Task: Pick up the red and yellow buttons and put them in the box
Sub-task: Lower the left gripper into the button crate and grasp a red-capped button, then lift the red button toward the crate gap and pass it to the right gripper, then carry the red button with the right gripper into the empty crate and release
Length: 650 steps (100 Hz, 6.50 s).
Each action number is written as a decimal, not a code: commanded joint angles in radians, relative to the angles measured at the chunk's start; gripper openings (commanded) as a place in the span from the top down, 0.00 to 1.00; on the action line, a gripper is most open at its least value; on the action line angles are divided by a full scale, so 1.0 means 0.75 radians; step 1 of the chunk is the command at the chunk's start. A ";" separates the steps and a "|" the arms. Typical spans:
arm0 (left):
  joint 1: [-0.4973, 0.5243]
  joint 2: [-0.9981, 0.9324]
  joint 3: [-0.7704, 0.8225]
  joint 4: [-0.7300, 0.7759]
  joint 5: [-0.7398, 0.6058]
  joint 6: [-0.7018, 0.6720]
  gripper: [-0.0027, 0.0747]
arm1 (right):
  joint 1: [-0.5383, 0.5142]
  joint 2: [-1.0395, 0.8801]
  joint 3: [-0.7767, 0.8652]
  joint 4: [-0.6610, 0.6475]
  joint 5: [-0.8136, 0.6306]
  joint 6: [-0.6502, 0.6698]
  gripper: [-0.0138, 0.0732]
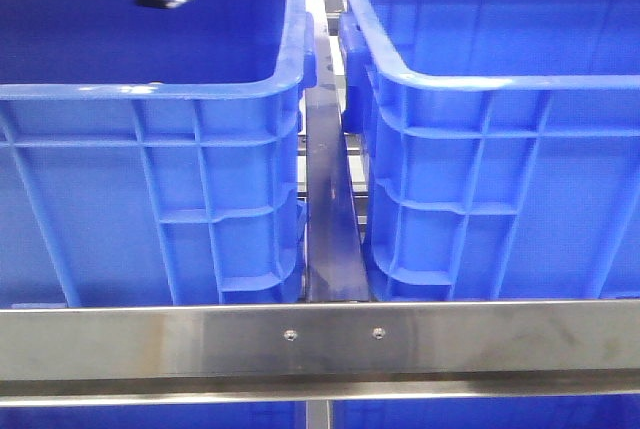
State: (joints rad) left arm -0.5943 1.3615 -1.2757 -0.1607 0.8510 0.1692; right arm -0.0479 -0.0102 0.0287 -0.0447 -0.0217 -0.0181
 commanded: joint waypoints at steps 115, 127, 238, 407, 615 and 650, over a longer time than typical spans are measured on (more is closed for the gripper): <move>-0.154 -0.036 -0.038 -0.032 -0.079 0.005 0.63 | 0.001 0.336 -0.633 0.052 0.761 -0.002 0.88; -0.154 -0.036 -0.038 -0.032 -0.079 0.005 0.63 | 0.001 0.443 -0.719 0.087 0.814 -0.002 0.65; -0.154 -0.036 -0.038 -0.032 -0.079 0.005 0.63 | 0.004 1.133 -1.276 1.171 1.128 -0.318 0.18; -0.154 -0.036 -0.038 -0.029 -0.079 0.007 0.62 | 0.535 1.951 -1.586 1.831 1.163 -0.643 0.45; -0.154 -0.036 -0.040 -0.021 -0.094 0.007 0.17 | 0.174 2.242 -1.802 0.880 0.140 -0.829 0.45; -0.154 -0.036 -0.040 -0.021 -0.094 0.007 0.17 | 0.178 2.364 -1.802 0.879 0.029 -0.829 0.45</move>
State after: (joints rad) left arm -0.7026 1.3633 -1.2757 -0.1612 0.8449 0.1766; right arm 0.0858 1.8029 -1.2904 0.6176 0.0756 -0.6289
